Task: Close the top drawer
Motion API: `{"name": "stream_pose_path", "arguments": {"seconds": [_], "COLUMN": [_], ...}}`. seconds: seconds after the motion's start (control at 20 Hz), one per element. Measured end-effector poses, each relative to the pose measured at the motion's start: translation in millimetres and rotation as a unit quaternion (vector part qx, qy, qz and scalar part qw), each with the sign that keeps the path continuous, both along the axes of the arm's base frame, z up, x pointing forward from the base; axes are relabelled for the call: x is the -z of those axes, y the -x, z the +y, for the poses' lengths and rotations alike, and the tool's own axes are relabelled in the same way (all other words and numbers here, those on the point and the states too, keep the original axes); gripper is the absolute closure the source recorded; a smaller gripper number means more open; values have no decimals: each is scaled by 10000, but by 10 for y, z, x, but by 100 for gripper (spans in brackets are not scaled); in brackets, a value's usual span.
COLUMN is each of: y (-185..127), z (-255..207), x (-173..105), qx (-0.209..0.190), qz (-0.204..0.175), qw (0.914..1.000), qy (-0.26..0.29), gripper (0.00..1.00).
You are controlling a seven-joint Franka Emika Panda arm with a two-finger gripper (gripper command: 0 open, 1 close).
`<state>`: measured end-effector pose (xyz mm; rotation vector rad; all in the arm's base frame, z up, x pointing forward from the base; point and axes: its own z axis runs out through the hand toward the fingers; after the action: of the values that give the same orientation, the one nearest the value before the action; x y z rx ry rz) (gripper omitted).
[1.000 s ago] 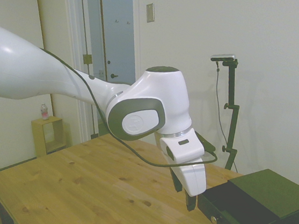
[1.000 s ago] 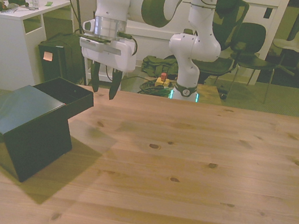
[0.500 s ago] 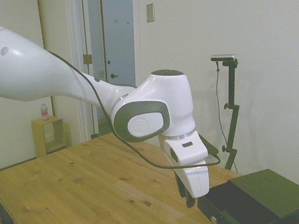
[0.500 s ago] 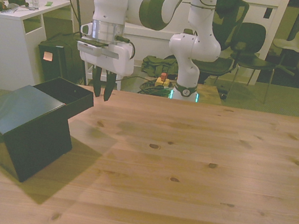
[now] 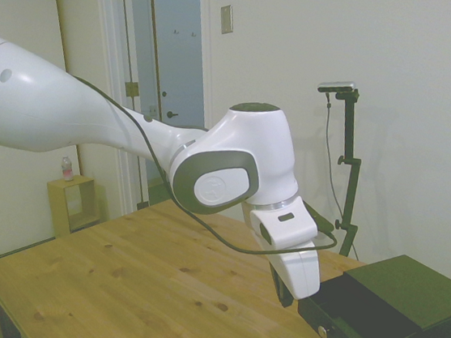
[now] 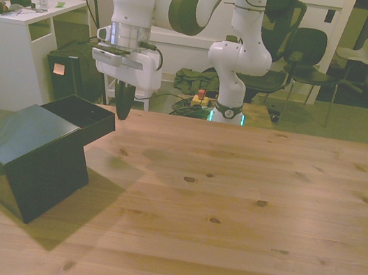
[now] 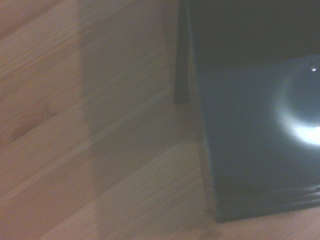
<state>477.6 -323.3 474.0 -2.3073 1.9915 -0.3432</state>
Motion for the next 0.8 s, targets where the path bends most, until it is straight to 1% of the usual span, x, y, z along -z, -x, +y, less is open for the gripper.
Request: {"name": "stream_pose_path", "arguments": {"seconds": [0.2, 0.4, 0.6, 0.8], "y": [54, 48, -7, -126], "z": [-145, -281, -411, -476], "x": [15, -37, -100, -109], "qx": [140, 222, 255, 222], "qz": [19, 1, -20, 0], "qw": [9999, 9998, 9997, 9997], "qy": [-5, 23, 24, 93], "gripper": [100, 100, 100, 100]}}
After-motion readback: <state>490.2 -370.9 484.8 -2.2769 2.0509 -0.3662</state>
